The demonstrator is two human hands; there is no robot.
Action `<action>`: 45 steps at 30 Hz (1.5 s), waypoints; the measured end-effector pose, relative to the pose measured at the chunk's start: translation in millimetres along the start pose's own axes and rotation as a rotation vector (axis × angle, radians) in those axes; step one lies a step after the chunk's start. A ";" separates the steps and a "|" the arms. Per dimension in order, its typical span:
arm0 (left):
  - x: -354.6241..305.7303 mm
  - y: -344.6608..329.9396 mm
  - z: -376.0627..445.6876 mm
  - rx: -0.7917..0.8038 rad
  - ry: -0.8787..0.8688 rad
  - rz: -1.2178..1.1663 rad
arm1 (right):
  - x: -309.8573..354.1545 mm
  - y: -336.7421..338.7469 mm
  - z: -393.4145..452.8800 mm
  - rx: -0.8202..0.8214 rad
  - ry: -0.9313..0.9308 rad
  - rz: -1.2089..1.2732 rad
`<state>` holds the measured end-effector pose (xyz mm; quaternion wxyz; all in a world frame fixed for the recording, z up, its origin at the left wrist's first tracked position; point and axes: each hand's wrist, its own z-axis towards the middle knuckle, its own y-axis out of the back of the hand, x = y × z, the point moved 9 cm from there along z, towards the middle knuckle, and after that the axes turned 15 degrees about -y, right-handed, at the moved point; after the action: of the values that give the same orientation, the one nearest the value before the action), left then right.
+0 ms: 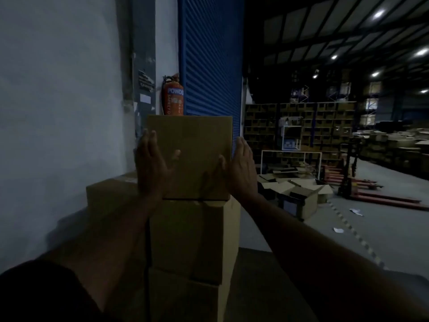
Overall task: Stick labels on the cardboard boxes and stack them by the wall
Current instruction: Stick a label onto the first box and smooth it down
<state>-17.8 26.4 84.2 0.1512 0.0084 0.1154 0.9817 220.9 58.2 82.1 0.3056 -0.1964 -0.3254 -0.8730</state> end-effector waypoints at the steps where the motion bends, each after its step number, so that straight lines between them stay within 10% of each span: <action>1: 10.3 -5.0 2.0 -0.015 0.039 -0.032 | -1.0 -2.1 5.9 -0.016 -0.025 0.033; 10: 56.3 -55.8 -7.4 -0.127 0.604 -0.326 | -32.6 -58.8 30.2 0.339 -0.469 0.474; 19: 14.1 -58.4 1.9 -0.261 0.584 -0.335 | -51.4 -21.8 37.9 0.227 -0.405 0.547; 35: -317.4 -142.8 -23.2 -0.097 0.502 -0.691 | -279.5 252.8 -13.1 -0.041 -0.490 0.436; 45: -466.0 -216.1 -150.3 0.275 0.535 -0.874 | -457.2 318.2 -121.4 -0.093 -0.801 0.065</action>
<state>482.9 54.0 -103.0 0.5090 -0.2714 0.2702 0.7709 750.3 -31.3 -109.4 0.1729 -0.5450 -0.3726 -0.7309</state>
